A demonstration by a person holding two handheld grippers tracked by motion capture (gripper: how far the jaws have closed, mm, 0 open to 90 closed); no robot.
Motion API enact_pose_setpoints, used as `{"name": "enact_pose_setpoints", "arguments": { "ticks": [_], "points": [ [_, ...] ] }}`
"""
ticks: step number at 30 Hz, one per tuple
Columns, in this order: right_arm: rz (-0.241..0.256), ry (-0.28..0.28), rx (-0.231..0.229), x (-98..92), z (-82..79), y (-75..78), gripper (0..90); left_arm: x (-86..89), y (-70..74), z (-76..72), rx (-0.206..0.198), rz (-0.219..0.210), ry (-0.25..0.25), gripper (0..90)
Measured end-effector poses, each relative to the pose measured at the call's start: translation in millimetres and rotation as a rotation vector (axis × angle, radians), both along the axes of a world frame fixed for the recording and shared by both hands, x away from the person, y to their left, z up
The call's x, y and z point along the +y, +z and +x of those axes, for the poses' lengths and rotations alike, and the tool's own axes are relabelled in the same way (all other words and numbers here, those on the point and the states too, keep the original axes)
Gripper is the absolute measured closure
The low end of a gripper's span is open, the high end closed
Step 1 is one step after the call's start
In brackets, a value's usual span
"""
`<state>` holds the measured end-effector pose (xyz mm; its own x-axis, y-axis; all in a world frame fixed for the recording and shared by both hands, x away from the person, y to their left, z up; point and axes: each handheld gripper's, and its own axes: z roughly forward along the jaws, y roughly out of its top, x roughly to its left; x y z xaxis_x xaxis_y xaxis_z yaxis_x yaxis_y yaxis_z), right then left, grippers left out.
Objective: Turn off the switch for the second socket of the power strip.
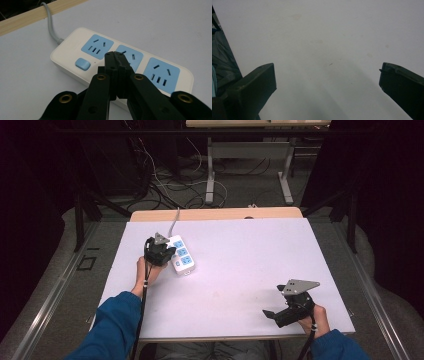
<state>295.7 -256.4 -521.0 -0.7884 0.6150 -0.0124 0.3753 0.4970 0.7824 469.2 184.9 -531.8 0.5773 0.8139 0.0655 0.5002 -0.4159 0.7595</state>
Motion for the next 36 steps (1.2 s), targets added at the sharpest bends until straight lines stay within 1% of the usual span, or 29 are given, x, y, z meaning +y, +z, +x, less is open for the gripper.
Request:
{"name": "enact_pose_setpoints", "arguments": {
  "ticks": [2, 4, 5, 6, 11, 12, 13, 15, 16, 18, 22, 23, 30, 33, 36],
  "points": [
    [-0.001, 0.006, -0.007, -0.3, 0.7, 0.0, 0.3, -0.2, -0.9, 0.4, 0.009, 0.009, -0.006, 90.0],
    [0.001, 0.000, -0.002, -0.2, 0.3, 0.0, 0.3, -0.2, -2.2, 0.6, 0.018, 0.018, -0.006, 90.0],
    [-0.007, 0.005, 0.002, -0.7, 0.5, 0.6, 0.3, -0.2, -2.4, 0.7, 0.025, 0.023, -0.008, 90.0],
    [-0.006, 0.004, 0.004, -0.6, 0.2, 0.7, 0.3, -0.1, -3.0, 1.3, 0.020, 0.024, -0.010, 90.0],
    [0.000, -0.004, 0.000, 0.2, -0.3, 0.1, 0.3, -0.6, -4.0, 1.6, 0.024, 0.031, -0.018, 90.0],
    [0.001, -0.003, 0.001, 0.2, -0.2, 0.0, 0.3, -0.6, -4.3, 1.4, 0.034, 0.035, -0.019, 90.0],
    [0.000, 0.000, -0.001, 0.1, 0.1, 0.0, 0.3, -1.3, -5.5, 1.5, 0.028, 0.029, -0.015, 90.0],
    [-0.002, 0.007, -0.001, -0.1, 0.4, 0.1, 0.4, -0.7, -5.2, 1.8, 0.028, 0.039, -0.017, 90.0],
    [0.005, 0.001, -0.002, 0.6, 0.2, -0.5, 0.4, -1.4, -5.6, 1.6, 0.026, 0.031, -0.013, 90.0],
    [0.006, 0.006, -0.003, 0.3, 0.3, -0.5, 0.4, -0.7, -5.2, 1.9, 0.028, 0.039, -0.018, 90.0],
    [-0.004, 0.006, 0.007, 0.4, 0.4, 0.1, 0.4, -0.2, -5.7, 1.7, 0.032, 0.030, -0.016, 90.0],
    [-0.006, 0.005, -0.005, 0.5, 0.6, 0.1, 0.4, 0.2, -6.0, 1.8, 0.031, 0.025, -0.019, 90.0],
    [-0.006, 0.004, -0.002, 0.7, 0.3, 0.6, 0.5, 0.2, -7.9, 1.3, 0.018, 0.010, -0.012, 90.0],
    [-0.006, 0.002, 0.001, 0.8, 0.1, 0.5, 0.5, 0.5, -7.1, 1.2, 0.023, 0.017, -0.019, 90.0],
    [-0.011, 0.010, -0.010, 0.3, 0.9, 0.6, 0.5, 1.1, -7.4, 0.9, 0.020, 0.022, -0.023, 90.0]
  ]
}}
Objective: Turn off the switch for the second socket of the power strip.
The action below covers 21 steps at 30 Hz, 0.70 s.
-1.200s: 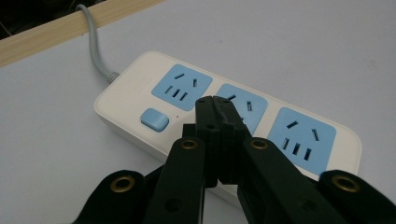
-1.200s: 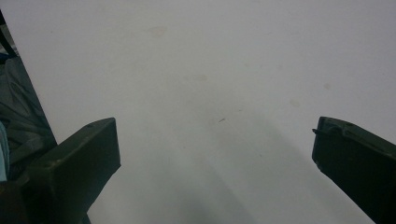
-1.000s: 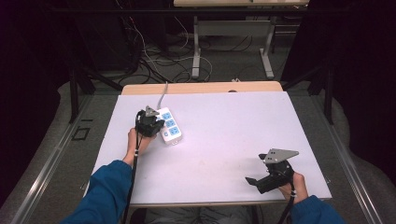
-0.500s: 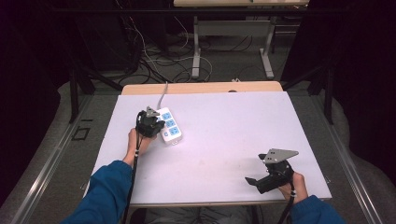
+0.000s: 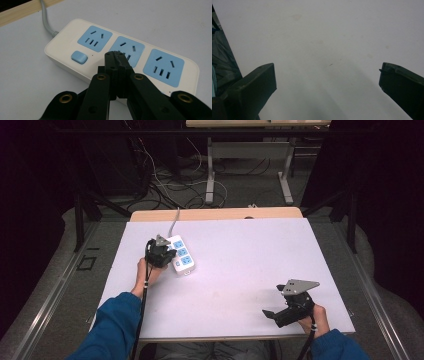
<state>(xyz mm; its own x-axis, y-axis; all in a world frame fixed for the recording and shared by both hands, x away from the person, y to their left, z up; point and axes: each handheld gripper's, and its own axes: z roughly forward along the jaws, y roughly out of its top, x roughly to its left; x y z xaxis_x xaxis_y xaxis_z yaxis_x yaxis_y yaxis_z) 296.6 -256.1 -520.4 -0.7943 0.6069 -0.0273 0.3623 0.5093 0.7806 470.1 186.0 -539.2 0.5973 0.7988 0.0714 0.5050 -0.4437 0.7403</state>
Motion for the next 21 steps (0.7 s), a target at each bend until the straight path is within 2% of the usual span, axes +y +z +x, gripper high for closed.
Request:
{"name": "enact_pose_setpoints", "arguments": {
  "ticks": [1, 3, 18, 20, 21],
  "points": [
    [0.004, -0.007, 0.007, 0.4, -0.8, 0.0, 0.5, -0.1, -0.6, 0.2, -0.008, -0.001, 0.000, 90.0],
    [0.001, -0.003, 0.013, 0.4, -1.0, 0.3, 0.5, 0.4, -0.4, -0.3, 0.001, -0.003, 0.002, 90.0],
    [-0.005, 0.011, 0.000, -0.6, 0.0, 0.4, 0.6, -0.3, -0.8, -1.1, -0.004, 0.010, 0.009, 90.0],
    [-0.003, 0.008, 0.003, -0.4, -0.4, 0.4, 0.6, 1.2, -2.0, 0.2, -0.010, -0.013, 0.018, 90.0],
    [-0.004, 0.005, 0.005, -0.4, -0.7, 0.4, 0.6, 3.3, -1.9, 0.8, 0.002, -0.025, 0.015, 90.0]
  ]
}}
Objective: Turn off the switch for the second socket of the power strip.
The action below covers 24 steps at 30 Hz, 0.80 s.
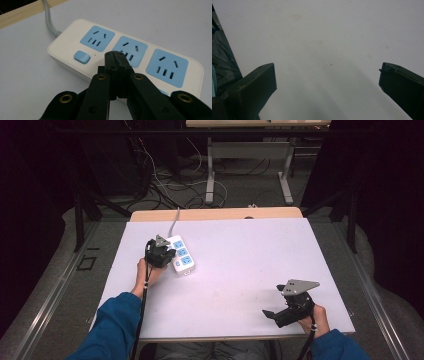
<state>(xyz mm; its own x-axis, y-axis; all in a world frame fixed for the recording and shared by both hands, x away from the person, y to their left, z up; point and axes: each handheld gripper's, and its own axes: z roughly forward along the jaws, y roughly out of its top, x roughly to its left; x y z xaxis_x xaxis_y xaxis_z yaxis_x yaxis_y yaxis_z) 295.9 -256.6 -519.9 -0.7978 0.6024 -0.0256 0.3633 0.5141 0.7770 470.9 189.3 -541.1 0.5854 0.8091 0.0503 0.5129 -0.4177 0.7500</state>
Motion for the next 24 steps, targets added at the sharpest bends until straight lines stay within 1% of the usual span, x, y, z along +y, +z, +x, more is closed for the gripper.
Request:
{"name": "enact_pose_setpoints", "arguments": {
  "ticks": [3, 4, 7, 10, 12, 15, 16, 17, 21, 24],
  "points": [
    [0.001, 0.000, 0.000, -0.1, -0.1, 0.1, 0.6, 0.7, -0.1, -0.1, 0.003, -0.001, -0.001, 90.0],
    [-0.001, 0.005, -0.004, -0.3, 0.7, 0.0, 0.6, 0.4, -0.3, -0.2, 0.001, -0.002, -0.001, 90.0],
    [0.000, 0.000, 0.004, 0.3, 0.1, -0.3, 0.6, -0.2, -0.7, 0.1, -0.011, 0.001, -0.004, 90.0],
    [0.001, 0.000, 0.003, 0.5, 0.2, -0.3, 0.6, -1.4, -0.3, -0.6, -0.012, 0.021, -0.007, 90.0],
    [0.005, -0.002, -0.003, 0.9, 0.3, -0.9, 0.6, -2.1, -0.6, -0.8, -0.013, 0.016, -0.005, 90.0],
    [-0.001, 0.001, 0.003, 0.6, 0.2, -0.3, 0.6, -3.6, -1.1, -1.4, -0.019, 0.032, -0.007, 90.0],
    [0.005, -0.002, -0.003, 0.9, 0.3, -0.9, 0.6, -4.2, -1.0, -1.7, -0.020, 0.037, -0.006, 90.0],
    [0.000, 0.004, -0.009, 0.7, 1.0, -0.8, 0.6, -4.3, -0.9, -1.6, -0.024, 0.043, -0.009, 90.0],
    [0.009, -0.010, 0.005, 1.7, -0.3, -0.9, 0.6, -4.2, -1.1, -1.8, -0.023, 0.039, -0.006, 90.0],
    [0.008, -0.006, 0.002, 1.5, 0.1, -0.9, 0.6, -4.1, -1.1, -1.8, -0.021, 0.036, -0.006, 90.0]
  ]
}}
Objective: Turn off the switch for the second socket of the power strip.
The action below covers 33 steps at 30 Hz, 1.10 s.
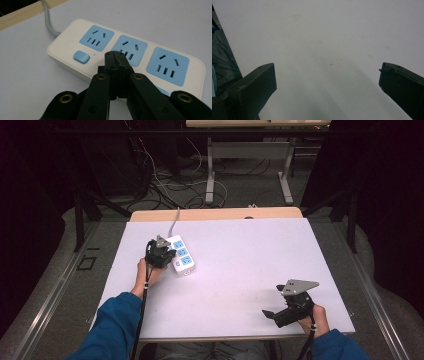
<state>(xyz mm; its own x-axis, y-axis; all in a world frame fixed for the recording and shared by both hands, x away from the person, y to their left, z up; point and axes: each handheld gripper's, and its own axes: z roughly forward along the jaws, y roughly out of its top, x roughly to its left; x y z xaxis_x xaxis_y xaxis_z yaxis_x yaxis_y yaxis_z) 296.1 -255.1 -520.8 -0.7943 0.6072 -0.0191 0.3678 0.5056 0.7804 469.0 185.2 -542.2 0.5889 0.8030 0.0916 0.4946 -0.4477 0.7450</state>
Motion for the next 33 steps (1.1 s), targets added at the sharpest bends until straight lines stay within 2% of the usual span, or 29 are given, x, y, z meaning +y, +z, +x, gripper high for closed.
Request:
{"name": "enact_pose_setpoints", "arguments": {
  "ticks": [12, 13, 19, 20, 30, 32, 33],
  "points": [
    [0.003, 0.004, -0.011, 0.0, 0.3, 0.0, 0.6, 0.7, 0.0, 0.1, -0.006, 0.009, -0.009, 90.0],
    [-0.014, 0.014, 0.003, -0.8, 0.3, 1.3, 0.6, 0.6, -0.2, 0.0, -0.008, 0.009, -0.010, 90.0],
    [-0.016, 0.012, 0.004, -0.9, 0.1, 1.6, 0.6, 0.3, 0.0, -0.4, -0.008, 0.012, -0.008, 90.0],
    [0.002, 0.005, -0.010, 0.0, 0.3, 0.0, 0.6, 0.6, -0.1, -0.2, -0.008, 0.007, -0.008, 90.0],
    [-0.025, 0.017, -0.004, -1.0, 0.2, 1.4, 0.6, 1.6, -0.5, 0.0, -0.005, -0.009, -0.004, 90.0],
    [-0.013, 0.013, -0.014, -0.4, 0.4, 0.4, 0.6, 1.6, -0.2, -0.1, -0.005, -0.002, -0.006, 90.0],
    [-0.020, 0.013, -0.003, -0.6, 0.0, 1.0, 0.6, 1.3, -0.3, -0.2, -0.005, -0.003, -0.006, 90.0]
  ]
}}
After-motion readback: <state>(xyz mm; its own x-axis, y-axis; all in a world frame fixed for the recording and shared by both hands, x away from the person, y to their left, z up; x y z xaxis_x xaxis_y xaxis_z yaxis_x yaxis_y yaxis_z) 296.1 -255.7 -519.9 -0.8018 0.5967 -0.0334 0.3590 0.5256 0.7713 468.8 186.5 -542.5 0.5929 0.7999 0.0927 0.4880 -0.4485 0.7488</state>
